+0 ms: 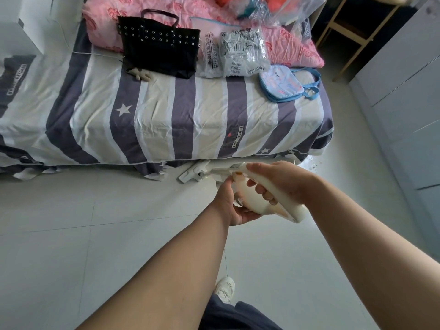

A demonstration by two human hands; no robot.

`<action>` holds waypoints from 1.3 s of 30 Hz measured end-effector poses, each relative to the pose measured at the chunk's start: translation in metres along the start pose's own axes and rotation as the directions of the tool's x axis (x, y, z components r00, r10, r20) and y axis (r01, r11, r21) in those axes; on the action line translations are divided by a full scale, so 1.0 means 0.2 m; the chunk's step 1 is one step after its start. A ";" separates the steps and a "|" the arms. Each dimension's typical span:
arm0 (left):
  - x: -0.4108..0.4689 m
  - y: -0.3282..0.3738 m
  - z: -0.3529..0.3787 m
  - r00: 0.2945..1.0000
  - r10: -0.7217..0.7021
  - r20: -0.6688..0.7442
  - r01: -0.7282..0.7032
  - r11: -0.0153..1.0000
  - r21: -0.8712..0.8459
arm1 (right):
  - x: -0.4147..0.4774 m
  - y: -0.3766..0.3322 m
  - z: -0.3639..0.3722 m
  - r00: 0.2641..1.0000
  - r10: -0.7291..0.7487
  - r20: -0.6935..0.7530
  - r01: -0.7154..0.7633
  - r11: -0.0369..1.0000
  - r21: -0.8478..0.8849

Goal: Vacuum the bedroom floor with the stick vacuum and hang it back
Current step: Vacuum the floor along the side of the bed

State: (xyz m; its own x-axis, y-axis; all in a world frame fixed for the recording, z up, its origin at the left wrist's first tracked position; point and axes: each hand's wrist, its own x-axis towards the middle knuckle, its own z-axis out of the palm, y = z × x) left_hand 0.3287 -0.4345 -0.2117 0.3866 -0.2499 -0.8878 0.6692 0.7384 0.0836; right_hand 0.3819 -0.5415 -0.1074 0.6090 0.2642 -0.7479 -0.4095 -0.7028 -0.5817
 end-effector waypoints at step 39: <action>-0.10 -0.14 -0.10 0.996 0.068 -0.057 -0.071 0.996 -0.058 | -0.10 0.02 0.10 0.975 0.028 0.222 -0.032 0.999 0.016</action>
State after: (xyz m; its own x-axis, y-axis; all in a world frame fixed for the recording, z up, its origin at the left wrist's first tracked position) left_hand 0.2892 -0.4386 -0.2057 0.3944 -0.1628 -0.9044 0.6019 0.7894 0.1204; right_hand 0.3544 -0.5362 -0.1002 0.4318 0.3846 -0.8159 -0.4395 -0.7002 -0.5627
